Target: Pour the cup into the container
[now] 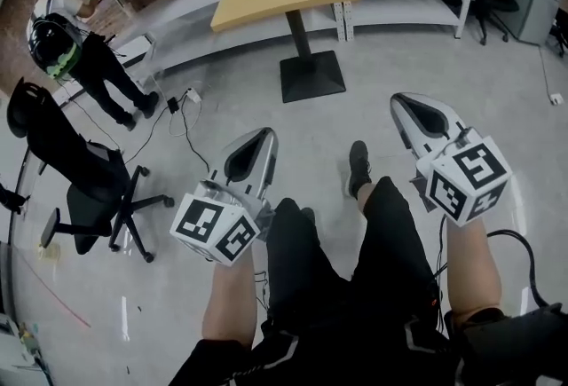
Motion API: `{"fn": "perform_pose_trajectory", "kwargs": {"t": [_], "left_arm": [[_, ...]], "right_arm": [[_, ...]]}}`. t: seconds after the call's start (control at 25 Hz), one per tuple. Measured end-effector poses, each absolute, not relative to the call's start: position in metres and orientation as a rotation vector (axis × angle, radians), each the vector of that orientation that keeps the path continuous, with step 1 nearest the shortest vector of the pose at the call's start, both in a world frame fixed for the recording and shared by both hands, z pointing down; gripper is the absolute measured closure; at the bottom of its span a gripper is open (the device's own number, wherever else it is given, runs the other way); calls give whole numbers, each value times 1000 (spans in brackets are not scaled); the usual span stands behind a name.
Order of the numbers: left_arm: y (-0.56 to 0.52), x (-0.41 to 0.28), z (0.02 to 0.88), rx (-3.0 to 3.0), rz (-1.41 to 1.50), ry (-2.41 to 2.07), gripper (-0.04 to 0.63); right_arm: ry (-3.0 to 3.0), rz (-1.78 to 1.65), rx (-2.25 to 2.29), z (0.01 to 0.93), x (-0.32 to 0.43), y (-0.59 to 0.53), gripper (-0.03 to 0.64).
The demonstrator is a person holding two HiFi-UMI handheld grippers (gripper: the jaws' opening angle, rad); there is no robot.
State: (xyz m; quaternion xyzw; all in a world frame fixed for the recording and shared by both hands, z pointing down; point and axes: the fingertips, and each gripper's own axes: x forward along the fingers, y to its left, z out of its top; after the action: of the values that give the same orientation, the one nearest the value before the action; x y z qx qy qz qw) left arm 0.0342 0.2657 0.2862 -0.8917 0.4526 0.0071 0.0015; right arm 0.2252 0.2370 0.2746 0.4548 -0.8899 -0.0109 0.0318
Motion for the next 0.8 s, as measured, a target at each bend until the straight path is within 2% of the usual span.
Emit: {"fn": "perform_pose_trajectory", "kwargs": {"t": [0.8], "left_arm": [[472,94,310,-2867,-22,1424,595]], "right_arm": [[-2740,22,1372,289,265,444,615]]}}
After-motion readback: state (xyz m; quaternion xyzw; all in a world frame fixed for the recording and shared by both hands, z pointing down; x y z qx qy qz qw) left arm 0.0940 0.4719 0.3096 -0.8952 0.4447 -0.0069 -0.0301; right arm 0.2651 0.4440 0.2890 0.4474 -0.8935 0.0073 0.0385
